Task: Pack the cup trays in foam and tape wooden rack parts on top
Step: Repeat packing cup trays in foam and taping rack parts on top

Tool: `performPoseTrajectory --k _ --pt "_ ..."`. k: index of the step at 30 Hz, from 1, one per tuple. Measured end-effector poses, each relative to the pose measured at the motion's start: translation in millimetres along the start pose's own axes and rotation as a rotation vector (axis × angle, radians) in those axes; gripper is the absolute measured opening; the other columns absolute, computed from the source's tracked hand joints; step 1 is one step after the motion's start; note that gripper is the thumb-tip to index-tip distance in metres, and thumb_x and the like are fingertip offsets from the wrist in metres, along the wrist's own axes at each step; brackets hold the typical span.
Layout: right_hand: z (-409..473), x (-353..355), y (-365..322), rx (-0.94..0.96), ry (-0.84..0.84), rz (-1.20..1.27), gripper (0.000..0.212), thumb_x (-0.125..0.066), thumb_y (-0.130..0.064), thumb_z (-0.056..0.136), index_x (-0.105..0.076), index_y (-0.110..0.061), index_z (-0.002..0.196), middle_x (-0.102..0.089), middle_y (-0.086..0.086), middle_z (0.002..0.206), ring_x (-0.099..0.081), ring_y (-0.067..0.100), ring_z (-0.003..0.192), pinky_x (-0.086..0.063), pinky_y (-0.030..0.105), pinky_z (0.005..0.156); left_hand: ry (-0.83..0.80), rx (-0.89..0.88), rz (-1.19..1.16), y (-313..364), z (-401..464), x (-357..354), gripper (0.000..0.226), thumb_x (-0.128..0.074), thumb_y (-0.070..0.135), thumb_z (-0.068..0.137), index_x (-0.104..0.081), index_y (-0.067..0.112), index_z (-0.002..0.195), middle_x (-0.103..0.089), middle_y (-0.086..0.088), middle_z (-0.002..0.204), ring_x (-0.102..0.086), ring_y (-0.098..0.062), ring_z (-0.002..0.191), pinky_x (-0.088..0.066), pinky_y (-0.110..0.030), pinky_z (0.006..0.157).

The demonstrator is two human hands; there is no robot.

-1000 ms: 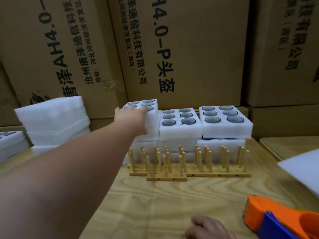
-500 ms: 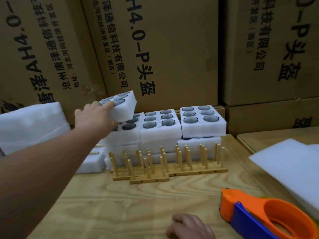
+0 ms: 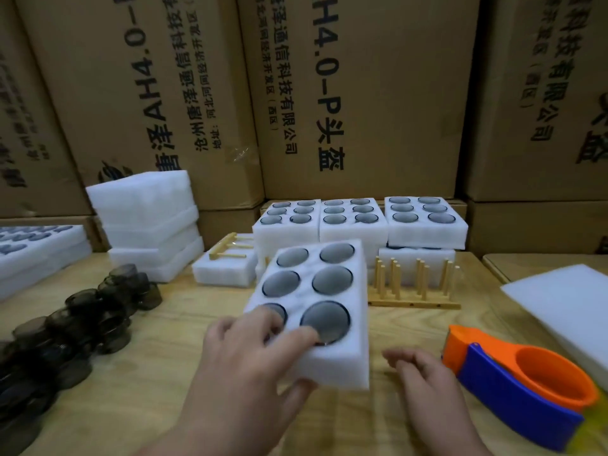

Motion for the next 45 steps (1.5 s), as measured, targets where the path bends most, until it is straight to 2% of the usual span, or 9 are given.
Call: performPoseTrajectory --k 3,7,14,18,20,23,36,42,45 --pt "-1.4 18.2 6.4 -0.116 0.128 0.321 0.030 -0.048 0.000 0.101 -0.075 -0.013 0.099 -0.078 0.001 0.099 -0.071 0.014 0.101 -0.053 0.032 0.083 -0.160 -0.077 -0.054 46.4 -44.6 -25.2 0.049 -0.080 0.043 0.040 -0.073 0.041 0.088 -0.057 0.001 0.076 -0.063 -0.024 0.064 -0.054 -0.041 0.069" --pt "-18.2 31.7 4.9 -0.099 0.084 0.392 0.031 -0.044 -0.006 0.105 -0.073 -0.017 0.107 -0.077 0.003 0.108 -0.074 0.011 0.098 -0.058 0.022 0.073 -0.328 0.004 -0.023 86.0 -76.4 -40.9 0.017 -0.069 0.059 0.061 -0.066 0.043 0.065 -0.055 0.016 0.060 -0.061 -0.008 0.056 -0.042 -0.019 0.069" --pt "-39.1 39.0 15.4 -0.153 -0.030 0.399 0.029 -0.064 -0.011 0.094 -0.075 -0.030 0.111 -0.077 0.007 0.109 -0.075 0.028 0.100 -0.059 0.051 0.086 -0.235 -0.086 0.016 115.5 -86.6 -46.9 0.018 -0.064 0.047 0.061 -0.063 0.039 0.078 -0.038 0.004 0.059 -0.045 -0.017 0.048 -0.045 -0.029 0.048" --pt "-39.7 40.8 11.2 -0.154 -0.024 0.384 0.031 -0.062 -0.008 0.093 -0.076 -0.031 0.109 -0.078 0.003 0.108 -0.075 0.025 0.100 -0.059 0.046 0.084 -0.319 0.009 -0.157 107.9 -56.1 -61.6 0.060 -0.052 0.076 0.067 -0.057 0.051 0.121 -0.057 0.006 0.110 -0.058 -0.019 0.105 -0.048 -0.041 0.094" --pt "-39.6 44.0 10.8 -0.161 -0.012 0.339 0.030 -0.061 -0.008 0.095 -0.077 -0.029 0.108 -0.078 -0.001 0.107 -0.075 0.020 0.098 -0.060 0.044 0.084 -0.536 0.051 -0.196 106.4 -46.4 -88.4 0.082 -0.032 0.083 0.078 -0.017 0.055 0.153 -0.012 0.007 0.167 -0.009 -0.022 0.154 -0.006 -0.047 0.123" --pt "-39.9 45.8 5.3 -0.131 0.000 0.268 0.032 -0.057 -0.002 0.097 -0.075 -0.027 0.107 -0.078 -0.008 0.100 -0.074 0.006 0.089 -0.059 0.022 0.068 -0.698 0.071 -0.147 103.5 -41.8 -122.9 0.095 -0.021 0.086 0.080 0.011 0.043 0.158 0.028 0.011 0.165 0.029 -0.015 0.151 0.018 -0.044 0.122" --pt "-41.4 46.3 -0.9 -0.113 0.014 0.190 0.036 -0.055 0.002 0.097 -0.071 -0.023 0.118 -0.071 -0.014 0.108 -0.067 -0.011 0.089 -0.052 0.008 0.066 -0.799 0.120 -0.102 98.0 -39.2 -141.9 0.097 -0.003 0.086 0.074 0.011 0.042 0.158 0.022 0.000 0.168 0.027 -0.014 0.151 0.018 -0.045 0.121" --pt "-45.5 44.0 -5.1 -0.103 0.020 0.166 0.036 -0.054 0.000 0.098 -0.070 -0.023 0.121 -0.071 -0.009 0.115 -0.067 0.004 0.104 -0.055 0.023 0.087 -0.793 0.213 -0.108 88.7 -14.6 -150.1 0.079 -0.009 0.072 0.096 0.000 0.030 0.162 0.014 -0.001 0.170 0.019 -0.018 0.155 0.011 -0.047 0.124" --pt "-46.0 45.1 -4.5 -0.117 0.025 0.180 0.036 -0.055 0.001 0.096 -0.072 -0.027 0.112 -0.076 -0.010 0.102 -0.072 0.005 0.092 -0.058 0.021 0.075 -0.778 0.295 -0.173 65.1 -2.2 -150.4 0.072 -0.012 0.072 0.097 -0.007 0.038 0.161 0.013 0.002 0.170 0.015 -0.020 0.156 0.007 -0.049 0.125"
Point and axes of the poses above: each hand's wrist, its own z-axis towards the middle knuckle, its own x-axis out of the back of the hand, y = z × x, the point moved 6 cm from there along z, towards the middle knuckle
